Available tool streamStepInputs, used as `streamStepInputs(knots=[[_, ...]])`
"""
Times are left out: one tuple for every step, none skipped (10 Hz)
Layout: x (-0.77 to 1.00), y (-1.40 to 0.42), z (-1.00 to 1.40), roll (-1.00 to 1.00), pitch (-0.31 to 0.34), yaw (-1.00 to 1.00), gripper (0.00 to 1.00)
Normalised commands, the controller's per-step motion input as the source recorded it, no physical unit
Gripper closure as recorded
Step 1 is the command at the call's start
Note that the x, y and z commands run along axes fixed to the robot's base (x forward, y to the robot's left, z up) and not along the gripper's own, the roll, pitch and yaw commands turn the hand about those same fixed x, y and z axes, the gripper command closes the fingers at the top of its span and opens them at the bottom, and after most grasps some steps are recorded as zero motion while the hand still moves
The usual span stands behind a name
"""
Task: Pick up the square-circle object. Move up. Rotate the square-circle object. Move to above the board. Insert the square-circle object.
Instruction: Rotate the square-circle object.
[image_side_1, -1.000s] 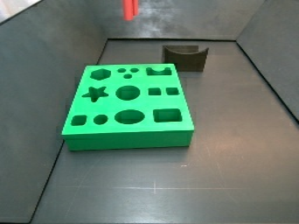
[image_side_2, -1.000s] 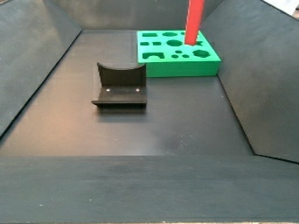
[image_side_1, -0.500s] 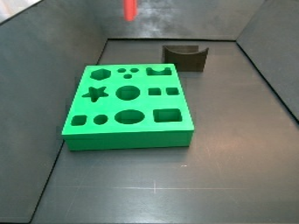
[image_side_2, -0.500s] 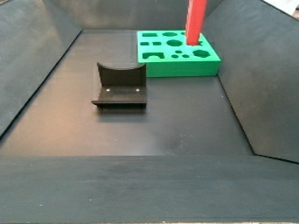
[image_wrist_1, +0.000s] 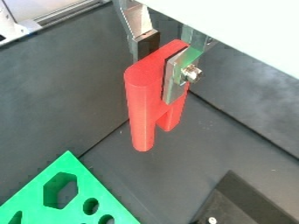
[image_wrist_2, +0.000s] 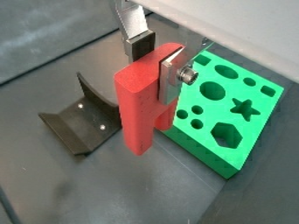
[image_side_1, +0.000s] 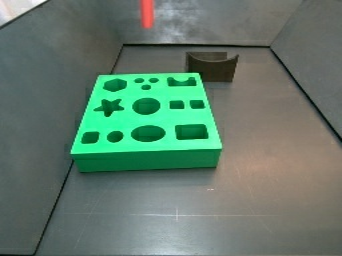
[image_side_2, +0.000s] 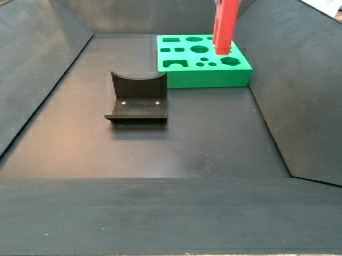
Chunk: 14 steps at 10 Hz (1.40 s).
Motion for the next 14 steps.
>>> streamStepInputs(knots=[[0.02, 0.0, -1.0, -0.17, -0.001, 0.07, 1.0], [0.02, 0.0, -1.0, -0.15, -0.028, 0.04, 1.0], [0.01, 0.0, -1.0, -0.14, -0.043, 0.02, 1.0], [0.02, 0.01, -1.0, -0.13, -0.057, 0.0, 1.0], [0.02, 0.0, -1.0, -0.13, -0.055, -0.01, 1.0], [0.02, 0.0, -1.0, -0.13, -0.058, -0.01, 1.0], [0.03, 0.0, -1.0, -0.14, -0.057, -0.01, 1.0], [0.03, 0.0, -1.0, -0.14, -0.064, -0.01, 1.0], [0.03, 0.0, -1.0, -0.14, -0.067, -0.01, 1.0], [0.03, 0.0, -1.0, -0.14, -0.07, -0.01, 1.0], [0.03, 0.0, -0.9, -0.15, -0.072, -0.01, 1.0], [0.03, 0.0, -0.71, -0.17, -0.075, -0.01, 1.0], [0.03, 0.0, -0.58, -0.18, -0.076, -0.01, 1.0], [0.03, 0.0, -0.45, -0.19, -0.072, 0.0, 1.0]])
